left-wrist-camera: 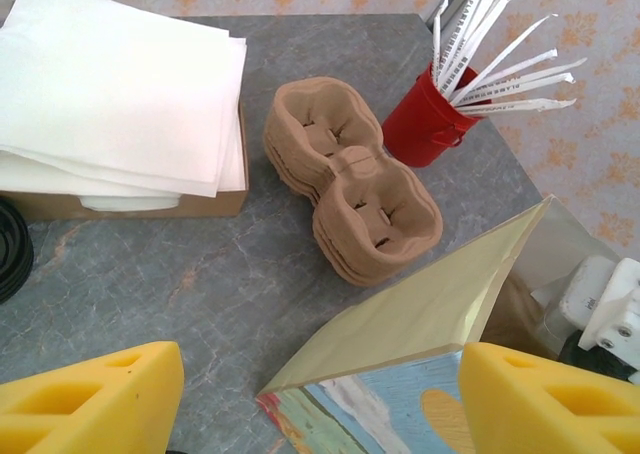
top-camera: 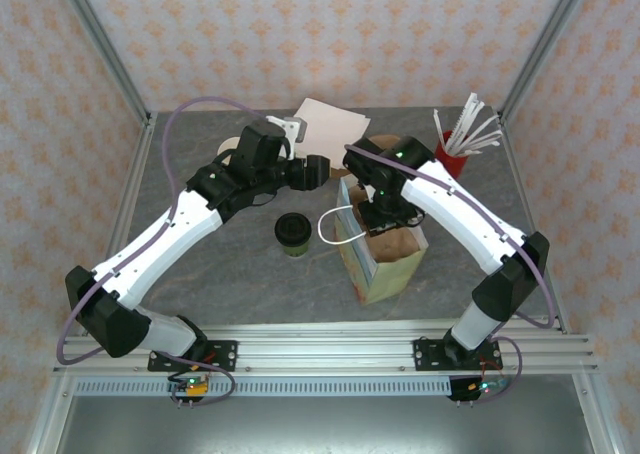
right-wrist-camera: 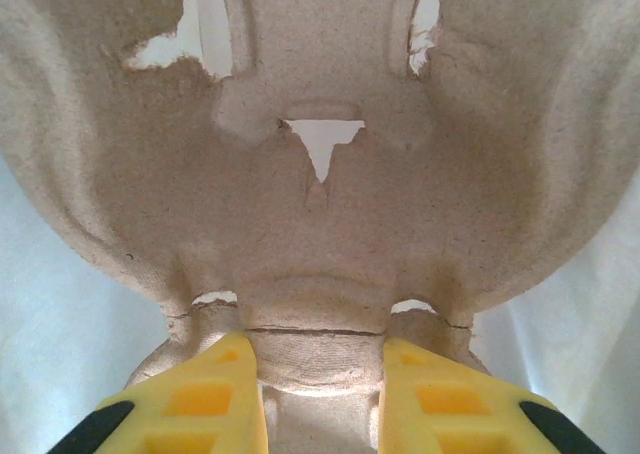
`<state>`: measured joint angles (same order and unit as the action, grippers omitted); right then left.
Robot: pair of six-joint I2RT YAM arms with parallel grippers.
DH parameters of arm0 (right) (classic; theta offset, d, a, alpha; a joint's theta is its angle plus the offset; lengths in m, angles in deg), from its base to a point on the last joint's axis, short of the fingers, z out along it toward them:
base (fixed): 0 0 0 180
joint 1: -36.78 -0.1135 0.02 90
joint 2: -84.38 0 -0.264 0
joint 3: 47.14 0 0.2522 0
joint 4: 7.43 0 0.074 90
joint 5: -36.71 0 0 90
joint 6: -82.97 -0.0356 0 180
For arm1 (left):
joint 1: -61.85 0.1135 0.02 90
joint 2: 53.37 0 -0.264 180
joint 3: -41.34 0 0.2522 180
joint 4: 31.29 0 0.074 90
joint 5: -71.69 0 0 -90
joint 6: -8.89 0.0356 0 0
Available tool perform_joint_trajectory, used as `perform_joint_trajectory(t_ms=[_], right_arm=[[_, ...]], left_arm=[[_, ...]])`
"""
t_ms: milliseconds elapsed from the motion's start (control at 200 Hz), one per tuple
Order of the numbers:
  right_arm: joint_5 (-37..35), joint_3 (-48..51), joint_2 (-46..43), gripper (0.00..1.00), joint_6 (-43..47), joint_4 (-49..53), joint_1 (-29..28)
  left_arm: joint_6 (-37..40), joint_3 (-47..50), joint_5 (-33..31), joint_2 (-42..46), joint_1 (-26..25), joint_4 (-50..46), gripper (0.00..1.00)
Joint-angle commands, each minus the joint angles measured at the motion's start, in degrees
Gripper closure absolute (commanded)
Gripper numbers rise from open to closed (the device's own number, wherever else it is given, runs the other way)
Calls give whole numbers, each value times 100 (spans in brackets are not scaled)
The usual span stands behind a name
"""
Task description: Pack the takeout coffee
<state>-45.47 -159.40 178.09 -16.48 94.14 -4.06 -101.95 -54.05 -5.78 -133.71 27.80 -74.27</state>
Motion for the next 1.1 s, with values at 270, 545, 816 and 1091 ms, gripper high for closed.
perform_joint_trajectory(t_ms=[270, 545, 816, 1091], right_arm=[[-150, 634, -20, 72, -127, -620, 15], [-27, 1160, -46, 72, -103, -1181, 144], [26, 1720, -9, 72, -253, -1713, 160], [-127, 2282, 120, 70, -259, -2370, 203]], left_arm=[[133, 120, -162, 193, -32, -93, 26], [146, 178, -209, 284, -32, -135, 26], [141, 209, -221, 300, -32, -131, 26], [170, 191, -247, 303, -32, -163, 26]])
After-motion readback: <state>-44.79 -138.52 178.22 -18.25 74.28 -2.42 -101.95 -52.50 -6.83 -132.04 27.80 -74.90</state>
